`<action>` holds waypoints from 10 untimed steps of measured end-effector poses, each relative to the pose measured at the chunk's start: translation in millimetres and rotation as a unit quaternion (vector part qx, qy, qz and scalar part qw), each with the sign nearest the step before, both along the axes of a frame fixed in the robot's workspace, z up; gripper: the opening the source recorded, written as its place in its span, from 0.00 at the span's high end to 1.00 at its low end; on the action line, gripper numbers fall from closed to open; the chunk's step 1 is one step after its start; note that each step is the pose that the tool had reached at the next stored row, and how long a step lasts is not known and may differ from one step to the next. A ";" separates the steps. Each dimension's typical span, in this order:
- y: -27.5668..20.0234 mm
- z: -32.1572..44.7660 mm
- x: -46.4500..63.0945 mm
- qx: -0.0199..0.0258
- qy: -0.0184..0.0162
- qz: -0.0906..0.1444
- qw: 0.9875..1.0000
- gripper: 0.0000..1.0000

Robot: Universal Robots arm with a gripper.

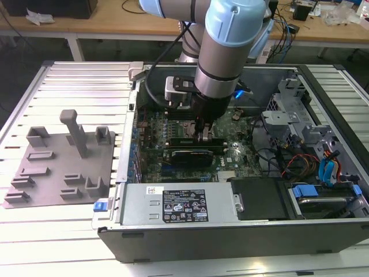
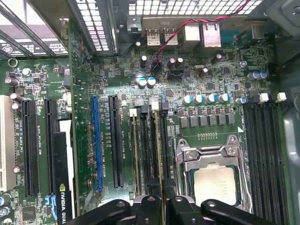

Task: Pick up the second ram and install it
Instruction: 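Insert the second ram into the second slot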

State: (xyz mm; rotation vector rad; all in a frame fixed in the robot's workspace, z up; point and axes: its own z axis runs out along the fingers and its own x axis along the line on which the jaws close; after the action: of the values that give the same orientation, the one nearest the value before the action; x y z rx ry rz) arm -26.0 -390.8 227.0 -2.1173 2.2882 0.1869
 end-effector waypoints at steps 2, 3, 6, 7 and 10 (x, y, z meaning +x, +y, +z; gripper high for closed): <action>0.0 -0.4 0.0 0.000 0.000 0.000 1.000 0.89; 0.0 -1.0 0.0 0.000 0.000 0.000 1.000 0.89; 0.3 -3.3 0.0 0.000 0.000 0.000 1.000 0.89; 0.6 -3.8 0.0 0.000 0.000 0.000 1.000 0.89; 0.7 -4.0 0.0 0.000 0.000 0.000 1.000 0.89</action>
State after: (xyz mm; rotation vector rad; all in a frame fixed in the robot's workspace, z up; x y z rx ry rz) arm -26.0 -390.0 223.1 -2.1173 2.2882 0.1867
